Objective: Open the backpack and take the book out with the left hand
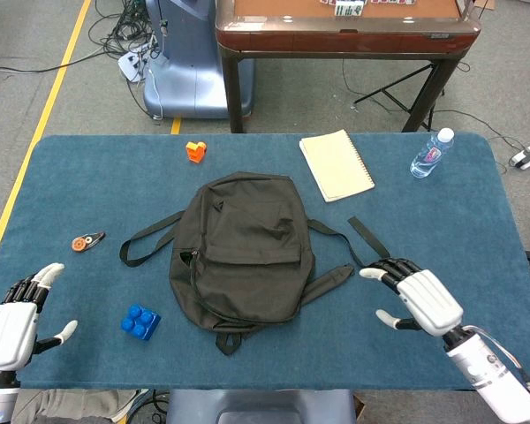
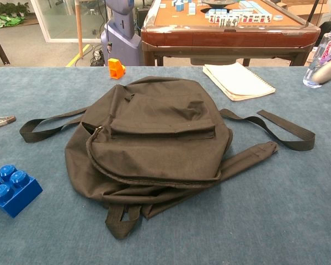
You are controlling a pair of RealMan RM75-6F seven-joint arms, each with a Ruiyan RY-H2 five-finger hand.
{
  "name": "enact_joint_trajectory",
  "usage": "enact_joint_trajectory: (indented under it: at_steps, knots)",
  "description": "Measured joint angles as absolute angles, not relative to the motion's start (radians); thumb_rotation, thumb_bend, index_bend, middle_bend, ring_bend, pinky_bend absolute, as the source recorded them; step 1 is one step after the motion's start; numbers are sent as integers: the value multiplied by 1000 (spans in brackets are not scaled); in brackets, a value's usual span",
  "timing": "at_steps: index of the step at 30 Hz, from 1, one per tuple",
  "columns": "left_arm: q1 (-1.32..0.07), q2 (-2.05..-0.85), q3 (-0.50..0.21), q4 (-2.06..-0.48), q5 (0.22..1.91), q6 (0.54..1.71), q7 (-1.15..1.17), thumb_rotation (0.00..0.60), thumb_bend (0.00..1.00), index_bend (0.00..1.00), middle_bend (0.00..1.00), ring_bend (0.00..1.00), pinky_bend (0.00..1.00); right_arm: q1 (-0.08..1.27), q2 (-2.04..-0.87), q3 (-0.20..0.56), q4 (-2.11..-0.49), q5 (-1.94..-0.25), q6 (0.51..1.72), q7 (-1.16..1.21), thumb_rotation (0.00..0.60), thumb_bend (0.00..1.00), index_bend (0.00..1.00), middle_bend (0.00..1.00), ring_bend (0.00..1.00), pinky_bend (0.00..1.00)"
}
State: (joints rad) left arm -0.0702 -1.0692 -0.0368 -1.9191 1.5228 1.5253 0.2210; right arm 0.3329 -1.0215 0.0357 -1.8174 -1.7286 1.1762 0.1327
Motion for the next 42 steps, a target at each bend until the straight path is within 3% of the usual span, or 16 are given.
enact_joint_trajectory:
  at_steps: [8,20,33,42]
  knots:
    - [-58,-1060,-26,-1918,1526,1531,213,600,223,137,141,159,161,482,-1155,78,-1829,-1677,1010,123,600,159,226,212,158,197]
    - [-53,-1051,-24,-1913,1521,1530,210,600,223,137,141,159,161,614,-1418,108,-1753,-1539,855,-19,600,77,213,174,115,196]
    - [-52,-1056,-23,-1887,1503,1518,195,600,223,137,141,159,161,703,-1627,130,-1610,-1407,803,-158,600,73,211,164,113,197]
    - [-50,-1057,-26,-1868,1494,1517,179,600,224,137,141,159,161,756,-1712,180,-1504,-1331,800,-176,600,182,211,163,113,197]
